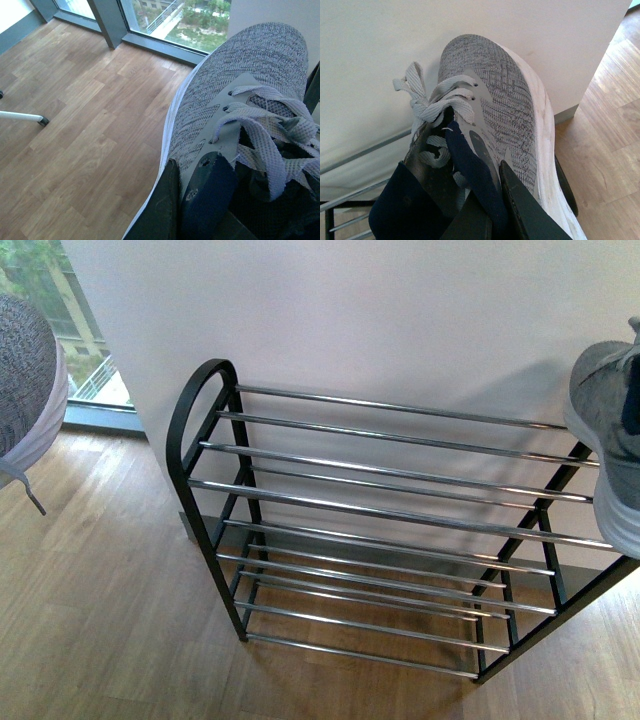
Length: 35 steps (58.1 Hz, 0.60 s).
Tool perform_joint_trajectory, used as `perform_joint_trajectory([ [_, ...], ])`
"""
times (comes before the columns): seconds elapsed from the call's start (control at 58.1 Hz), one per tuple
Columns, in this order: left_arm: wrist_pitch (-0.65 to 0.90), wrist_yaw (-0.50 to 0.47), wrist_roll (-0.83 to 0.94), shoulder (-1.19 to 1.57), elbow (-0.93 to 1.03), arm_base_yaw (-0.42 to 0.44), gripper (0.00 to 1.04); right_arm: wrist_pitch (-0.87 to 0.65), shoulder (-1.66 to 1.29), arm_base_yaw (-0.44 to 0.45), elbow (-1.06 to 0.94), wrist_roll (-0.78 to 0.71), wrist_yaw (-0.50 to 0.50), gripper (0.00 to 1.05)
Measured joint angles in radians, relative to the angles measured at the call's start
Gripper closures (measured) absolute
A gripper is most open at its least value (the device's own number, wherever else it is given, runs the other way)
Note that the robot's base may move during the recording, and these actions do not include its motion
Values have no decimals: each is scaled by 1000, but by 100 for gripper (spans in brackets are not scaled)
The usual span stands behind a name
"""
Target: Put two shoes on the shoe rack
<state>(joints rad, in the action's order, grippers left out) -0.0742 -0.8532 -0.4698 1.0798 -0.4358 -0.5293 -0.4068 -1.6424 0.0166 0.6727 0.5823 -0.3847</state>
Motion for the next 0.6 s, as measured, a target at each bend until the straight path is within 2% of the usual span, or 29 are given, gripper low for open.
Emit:
perform_joint_trajectory([
  [0.206, 0, 0, 0, 0, 0, 0, 103, -34, -65, -88, 56, 47, -14, 103],
  [0.31, 0, 0, 0, 0, 0, 0, 103, -113, -179, -54, 66, 39, -15, 103],
  [0.602, 0, 0, 0, 0, 0, 0, 103, -209, -307, 32, 53, 0, -40, 103],
])
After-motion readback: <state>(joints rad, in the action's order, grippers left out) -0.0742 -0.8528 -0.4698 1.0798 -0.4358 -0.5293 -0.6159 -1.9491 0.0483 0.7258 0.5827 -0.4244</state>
